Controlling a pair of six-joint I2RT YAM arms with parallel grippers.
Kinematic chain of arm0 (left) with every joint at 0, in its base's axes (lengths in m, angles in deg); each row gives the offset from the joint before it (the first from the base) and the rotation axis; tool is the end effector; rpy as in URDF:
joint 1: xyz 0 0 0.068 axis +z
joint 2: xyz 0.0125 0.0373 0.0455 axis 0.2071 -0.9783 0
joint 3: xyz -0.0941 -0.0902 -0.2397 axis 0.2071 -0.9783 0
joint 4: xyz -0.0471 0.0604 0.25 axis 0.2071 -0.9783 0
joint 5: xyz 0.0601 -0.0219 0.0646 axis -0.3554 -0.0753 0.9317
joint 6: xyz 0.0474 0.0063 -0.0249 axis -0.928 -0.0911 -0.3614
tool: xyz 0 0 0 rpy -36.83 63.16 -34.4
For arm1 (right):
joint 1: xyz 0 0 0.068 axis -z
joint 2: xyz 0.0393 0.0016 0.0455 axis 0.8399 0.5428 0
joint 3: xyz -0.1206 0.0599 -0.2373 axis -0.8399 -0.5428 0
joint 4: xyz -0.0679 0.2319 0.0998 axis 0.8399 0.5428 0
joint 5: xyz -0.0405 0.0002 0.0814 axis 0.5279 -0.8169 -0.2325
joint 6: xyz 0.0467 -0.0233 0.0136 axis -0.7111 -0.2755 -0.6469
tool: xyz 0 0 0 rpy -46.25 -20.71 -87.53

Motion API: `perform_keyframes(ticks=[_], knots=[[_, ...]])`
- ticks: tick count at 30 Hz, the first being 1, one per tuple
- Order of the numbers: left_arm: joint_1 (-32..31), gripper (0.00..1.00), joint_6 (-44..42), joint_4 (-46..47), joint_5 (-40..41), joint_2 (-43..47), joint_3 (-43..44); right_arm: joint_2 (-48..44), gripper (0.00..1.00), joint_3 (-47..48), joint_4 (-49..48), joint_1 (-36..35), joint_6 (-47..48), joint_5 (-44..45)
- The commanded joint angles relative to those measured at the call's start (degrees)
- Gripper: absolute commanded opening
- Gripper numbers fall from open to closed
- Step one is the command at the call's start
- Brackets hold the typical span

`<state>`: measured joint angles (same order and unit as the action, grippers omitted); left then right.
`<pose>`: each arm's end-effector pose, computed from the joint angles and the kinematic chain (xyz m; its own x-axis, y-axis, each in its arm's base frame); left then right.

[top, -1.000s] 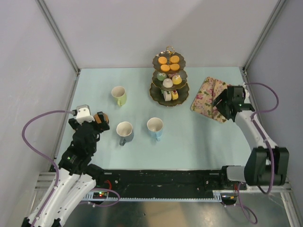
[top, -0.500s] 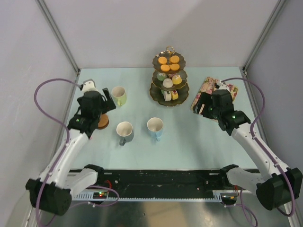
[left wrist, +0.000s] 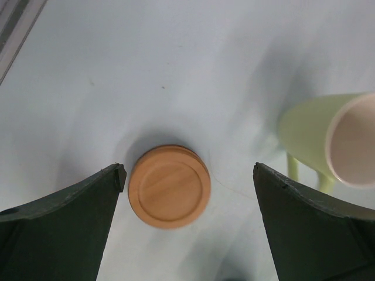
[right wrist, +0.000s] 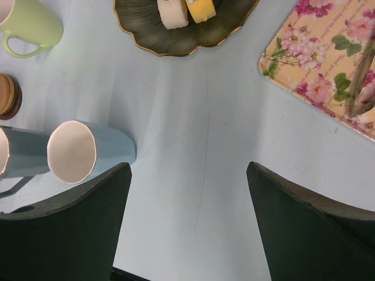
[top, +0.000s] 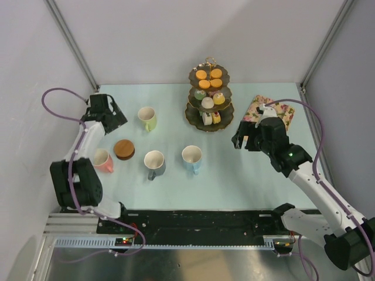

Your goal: Serve the afternoon tea

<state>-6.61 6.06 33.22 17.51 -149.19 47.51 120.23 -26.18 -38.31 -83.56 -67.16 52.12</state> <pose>0.3158 0.0368 0.2785 -0.5634 -0.4721 -0.6780 -0.5168 0.8416 -0.1566 0.1933 0.0935 0.3207 -0.5810 0.1247 -0.8043 -0.1916 0.9395 0.2840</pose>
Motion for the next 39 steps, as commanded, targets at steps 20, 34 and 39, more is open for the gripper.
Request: perform_keyframes(ticks=[20, 34, 39], knots=[[5.48, 0.98, -2.85, -4.73, -9.48, -22.04, 5.72, 1.07, 0.87, -0.36, -2.84, -0.17, 4.67, 3.40], [2.71, 0.98, 1.05, -4.90, -18.67, -19.05, 0.21, 0.66, 0.87, -1.04, -3.27, 2.48, 5.62, 2.08], [-1.33, 0.96, 3.13, -4.83, -20.59, -18.49, -0.23, 0.62, 0.86, -1.24, -3.60, 3.52, 5.23, 0.58]])
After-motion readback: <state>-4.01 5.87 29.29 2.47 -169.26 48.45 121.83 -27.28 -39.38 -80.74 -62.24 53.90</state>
